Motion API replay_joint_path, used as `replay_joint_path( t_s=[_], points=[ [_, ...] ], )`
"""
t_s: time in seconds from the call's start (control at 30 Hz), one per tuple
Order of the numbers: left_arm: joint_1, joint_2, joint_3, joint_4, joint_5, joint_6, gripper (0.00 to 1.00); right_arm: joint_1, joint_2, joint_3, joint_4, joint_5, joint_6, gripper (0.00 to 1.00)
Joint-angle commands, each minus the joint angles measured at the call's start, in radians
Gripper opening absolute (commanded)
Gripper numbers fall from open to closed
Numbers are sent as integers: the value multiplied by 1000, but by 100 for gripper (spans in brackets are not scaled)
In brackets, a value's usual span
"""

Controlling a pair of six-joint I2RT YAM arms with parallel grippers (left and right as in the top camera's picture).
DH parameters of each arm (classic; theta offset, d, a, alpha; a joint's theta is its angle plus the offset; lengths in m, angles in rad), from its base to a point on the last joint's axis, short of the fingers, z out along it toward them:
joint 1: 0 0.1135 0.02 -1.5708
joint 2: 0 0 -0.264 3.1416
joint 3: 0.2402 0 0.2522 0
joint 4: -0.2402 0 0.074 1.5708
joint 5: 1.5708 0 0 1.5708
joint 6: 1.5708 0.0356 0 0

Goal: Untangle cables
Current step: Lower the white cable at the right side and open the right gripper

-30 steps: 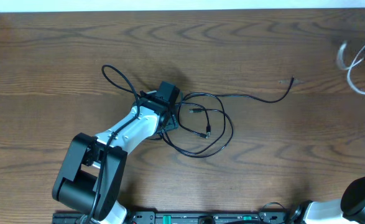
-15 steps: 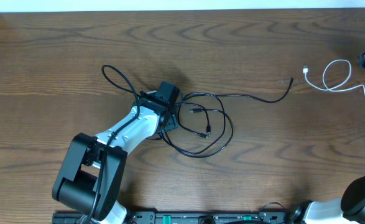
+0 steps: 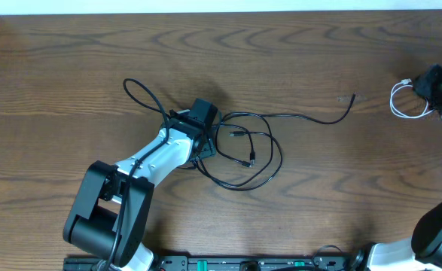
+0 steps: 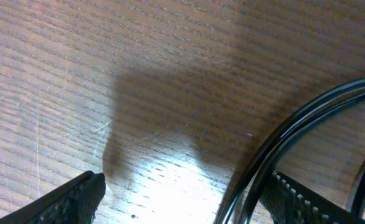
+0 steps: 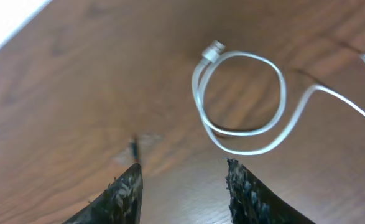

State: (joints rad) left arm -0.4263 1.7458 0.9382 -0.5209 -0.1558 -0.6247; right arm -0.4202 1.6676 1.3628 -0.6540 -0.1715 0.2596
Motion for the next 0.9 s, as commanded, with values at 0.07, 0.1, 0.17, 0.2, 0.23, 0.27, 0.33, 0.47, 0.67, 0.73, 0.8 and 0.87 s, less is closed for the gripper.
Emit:
replay_joint_path(
  t_s=[0.07,0.1,0.17,0.2,0.23,0.27,0.33,0.47,0.67,0.73,0.8,0.87],
  points=[
    [2,48,-35,-8,17,10,86,2,13,-36,31,192,63,45],
    [2,48,-35,-8,17,10,85,2,13,-36,43,222,63,46],
    [2,48,-35,-8,17,10,86,1,13,-36,69,293,62,47],
    [2,48,-35,-8,17,10,86,0,13,-36,77,336,64,48],
    [2,48,-35,-8,17,10,85,-1,13,-36,82,381,71,48],
    [2,48,-35,-8,17,10,86,-3,13,-36,83,440,82,48],
    [2,48,-35,-8,17,10,86,-13,14,-36,82,541,97,48],
    [2,48,-35,-8,17,10,86,-47,29,-37,89,607,104,49],
    [2,48,-35,-8,17,10,86,-127,104,-37,90,590,114,49],
    [2,48,-35,-8,17,10,86,-149,136,-37,91,559,114,49],
    [2,48,-35,-8,17,10,86,-166,169,-37,101,520,113,48],
    [2,48,-35,-8,17,10,86,-177,204,-37,118,465,96,47]
  ],
)
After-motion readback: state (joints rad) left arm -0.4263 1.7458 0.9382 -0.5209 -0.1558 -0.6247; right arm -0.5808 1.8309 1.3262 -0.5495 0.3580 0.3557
